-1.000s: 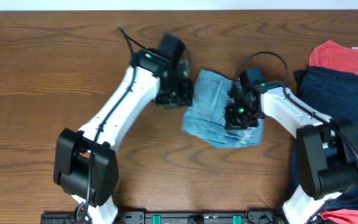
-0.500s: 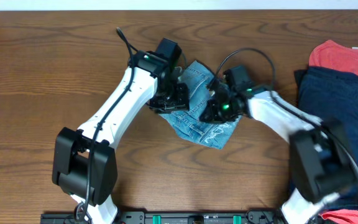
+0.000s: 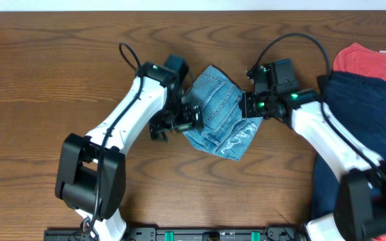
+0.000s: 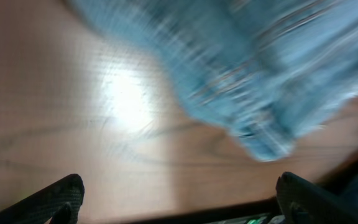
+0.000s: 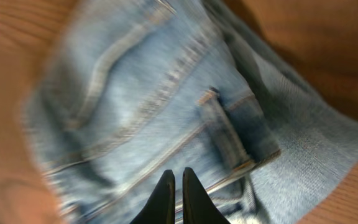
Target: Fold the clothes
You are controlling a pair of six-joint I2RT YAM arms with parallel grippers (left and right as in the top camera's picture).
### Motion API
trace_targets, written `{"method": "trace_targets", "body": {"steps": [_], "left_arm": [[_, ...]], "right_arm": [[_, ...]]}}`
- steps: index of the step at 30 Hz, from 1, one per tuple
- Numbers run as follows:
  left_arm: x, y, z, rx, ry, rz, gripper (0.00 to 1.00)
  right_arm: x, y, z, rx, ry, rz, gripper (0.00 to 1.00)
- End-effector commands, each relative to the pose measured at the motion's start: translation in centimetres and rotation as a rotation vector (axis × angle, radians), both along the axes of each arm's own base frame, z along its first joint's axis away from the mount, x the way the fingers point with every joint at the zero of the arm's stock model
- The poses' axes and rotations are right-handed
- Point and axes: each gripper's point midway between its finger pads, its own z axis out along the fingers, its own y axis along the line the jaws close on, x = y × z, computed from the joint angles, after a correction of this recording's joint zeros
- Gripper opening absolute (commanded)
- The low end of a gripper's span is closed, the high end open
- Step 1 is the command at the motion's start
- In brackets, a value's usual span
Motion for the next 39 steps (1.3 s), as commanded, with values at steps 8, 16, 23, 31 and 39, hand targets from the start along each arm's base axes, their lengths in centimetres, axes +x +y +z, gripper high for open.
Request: {"method": "trace_targets", "body": {"steps": [8, 16, 23, 31, 39], "left_arm": [[-1.0, -1.8, -4.7, -0.111, 0.043, 0.139, 0.98], [0.1, -3.4, -7.9, -0.217, 0.001, 0.308, 0.98], [1.0, -3.8, -10.3, -0.284, -0.054, 0.465, 0.98], [-1.3, -2.9, -12.0, -0.26, 0.013, 0.533, 0.98], [-2.1, -1.9, -10.8, -0.35, 0.068, 0.462, 0.98]], "right_arm": [[-1.5, -1.4, -9.0, -0.068, 0.237, -0.044, 0.01], [-1.7, -1.5, -9.5, -0.074, 0.256, -0.045, 0.01], [-1.8, -1.6, -9.5, -0.074, 0.258, -0.047, 0.01], [-1.8, -1.6, -9.6, -0.076, 0.26, -0.046, 0.01], [-2.0, -1.7, -9.6, -0.079, 0.266, -0.041, 0.02]]}}
